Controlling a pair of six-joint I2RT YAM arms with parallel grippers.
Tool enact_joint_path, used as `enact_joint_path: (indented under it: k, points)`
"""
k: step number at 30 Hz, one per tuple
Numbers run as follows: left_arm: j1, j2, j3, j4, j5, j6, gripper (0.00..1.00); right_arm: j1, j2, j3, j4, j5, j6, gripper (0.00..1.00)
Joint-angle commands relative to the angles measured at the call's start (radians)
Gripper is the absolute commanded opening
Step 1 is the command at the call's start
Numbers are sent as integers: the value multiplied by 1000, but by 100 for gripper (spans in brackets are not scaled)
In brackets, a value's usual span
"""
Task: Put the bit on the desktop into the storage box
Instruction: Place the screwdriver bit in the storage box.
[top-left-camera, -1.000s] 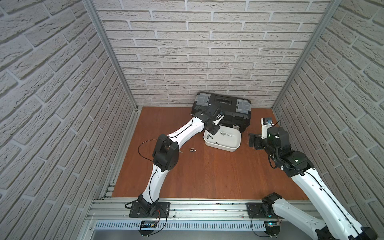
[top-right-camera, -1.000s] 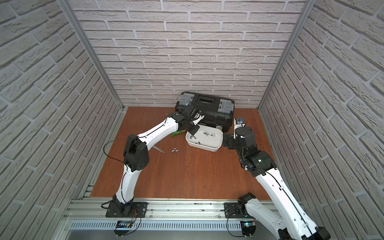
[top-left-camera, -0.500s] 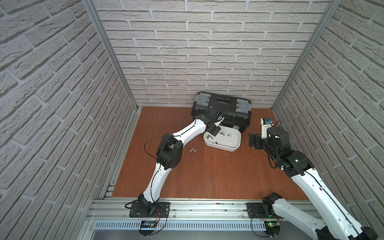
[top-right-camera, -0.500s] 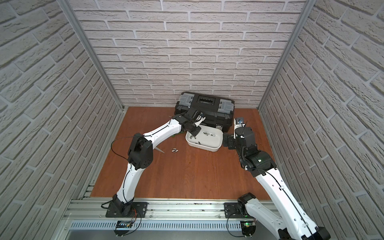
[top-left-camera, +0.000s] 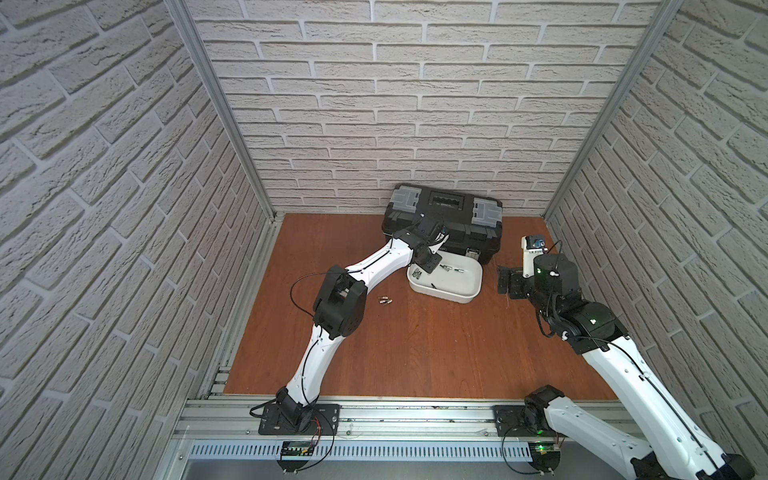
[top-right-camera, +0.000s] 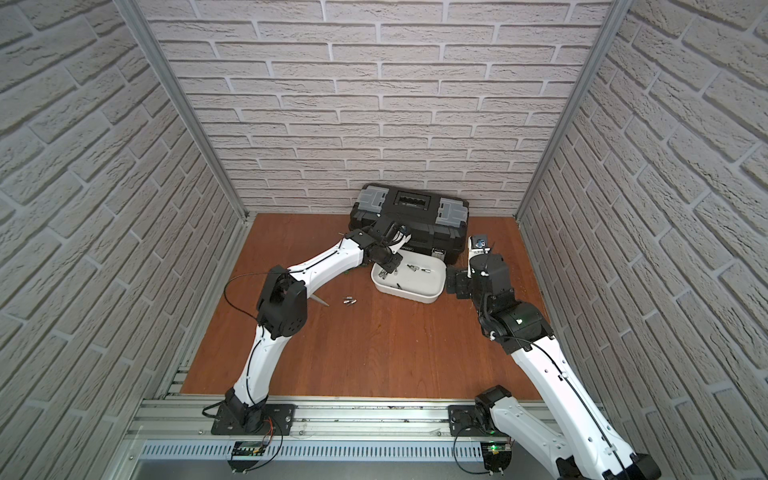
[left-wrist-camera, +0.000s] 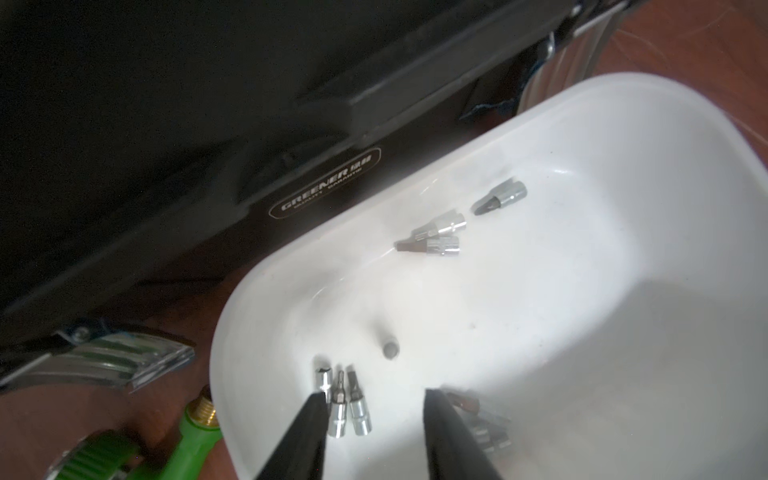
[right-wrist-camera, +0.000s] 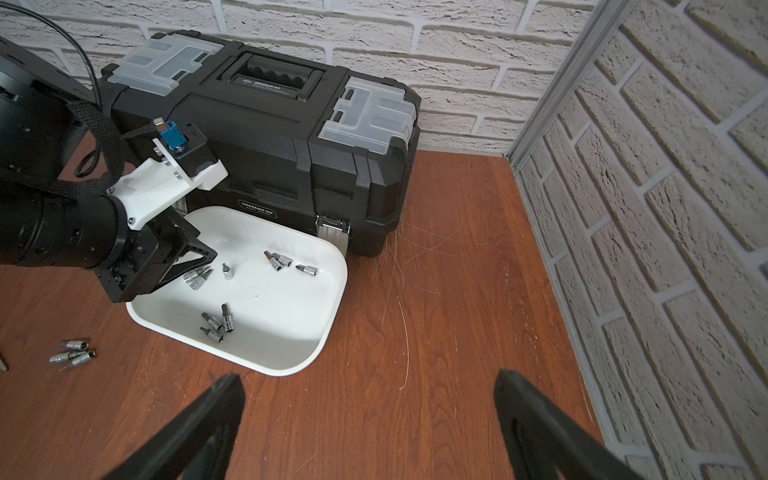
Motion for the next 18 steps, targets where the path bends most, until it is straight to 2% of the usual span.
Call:
enact_joint_path:
  k: [1,11,18]
  points:
    - [-5,-11,10,26,3,-1,48,-8,-16,-7,5,14,-3,98]
    - [-15,-105,-36,23,-4,18,66,-7,-28,-7,-3,20,-4,98]
    - [-26,-230,-120,33,-42,31,78,-8,-41,-6,-10,22,-3,98]
